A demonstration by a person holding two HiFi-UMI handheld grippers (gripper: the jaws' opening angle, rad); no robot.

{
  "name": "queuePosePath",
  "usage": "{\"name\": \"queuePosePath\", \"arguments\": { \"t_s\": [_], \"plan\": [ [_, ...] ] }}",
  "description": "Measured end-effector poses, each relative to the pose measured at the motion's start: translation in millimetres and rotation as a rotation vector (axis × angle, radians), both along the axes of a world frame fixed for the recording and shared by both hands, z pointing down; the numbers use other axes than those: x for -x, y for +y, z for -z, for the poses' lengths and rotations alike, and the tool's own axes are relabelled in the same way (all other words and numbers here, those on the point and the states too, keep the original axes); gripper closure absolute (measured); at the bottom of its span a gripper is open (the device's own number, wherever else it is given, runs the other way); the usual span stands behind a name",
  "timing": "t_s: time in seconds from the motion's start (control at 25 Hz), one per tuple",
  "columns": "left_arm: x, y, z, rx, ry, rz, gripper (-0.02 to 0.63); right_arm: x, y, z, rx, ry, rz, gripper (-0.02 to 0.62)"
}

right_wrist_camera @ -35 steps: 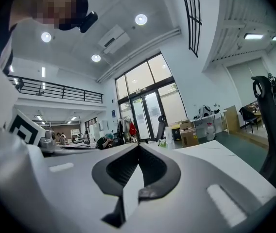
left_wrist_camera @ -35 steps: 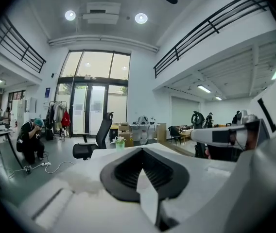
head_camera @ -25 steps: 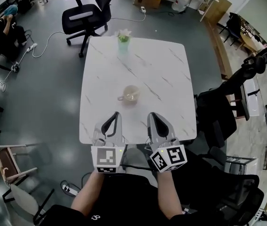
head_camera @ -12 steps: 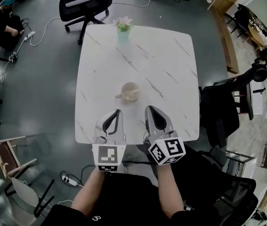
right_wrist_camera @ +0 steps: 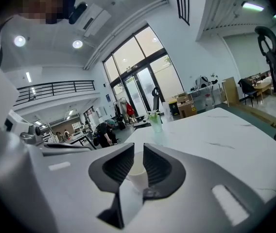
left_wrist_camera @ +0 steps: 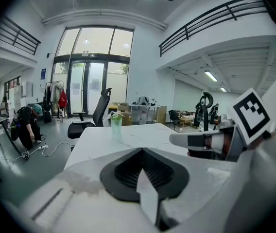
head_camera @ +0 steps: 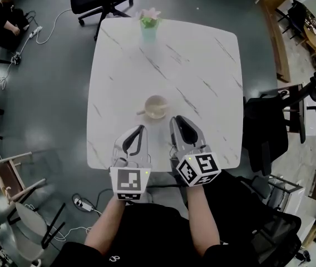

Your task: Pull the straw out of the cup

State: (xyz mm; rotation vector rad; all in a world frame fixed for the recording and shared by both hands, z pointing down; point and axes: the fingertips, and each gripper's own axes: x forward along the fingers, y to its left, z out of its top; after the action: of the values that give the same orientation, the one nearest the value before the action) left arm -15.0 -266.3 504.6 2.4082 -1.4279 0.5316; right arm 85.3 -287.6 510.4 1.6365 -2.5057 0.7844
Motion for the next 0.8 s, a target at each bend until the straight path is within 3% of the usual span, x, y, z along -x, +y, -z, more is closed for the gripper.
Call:
{"name": "queuePosePath", "arguments": {
  "t_s": [0.36,0.8],
  "plan": [
    [3.5,-11.4,-20.2,0.042,-0.016,0.024,0.604,-1.0,-24.3,-37.7,0.063,-0.024,-0.004,0.493],
    [7.5,-16.7,-38.3,0.090,-0.017,0.055,0.605,2.6,-43.0,-64.7,0.110,-0.087,-0.020,0.489]
  ]
}}
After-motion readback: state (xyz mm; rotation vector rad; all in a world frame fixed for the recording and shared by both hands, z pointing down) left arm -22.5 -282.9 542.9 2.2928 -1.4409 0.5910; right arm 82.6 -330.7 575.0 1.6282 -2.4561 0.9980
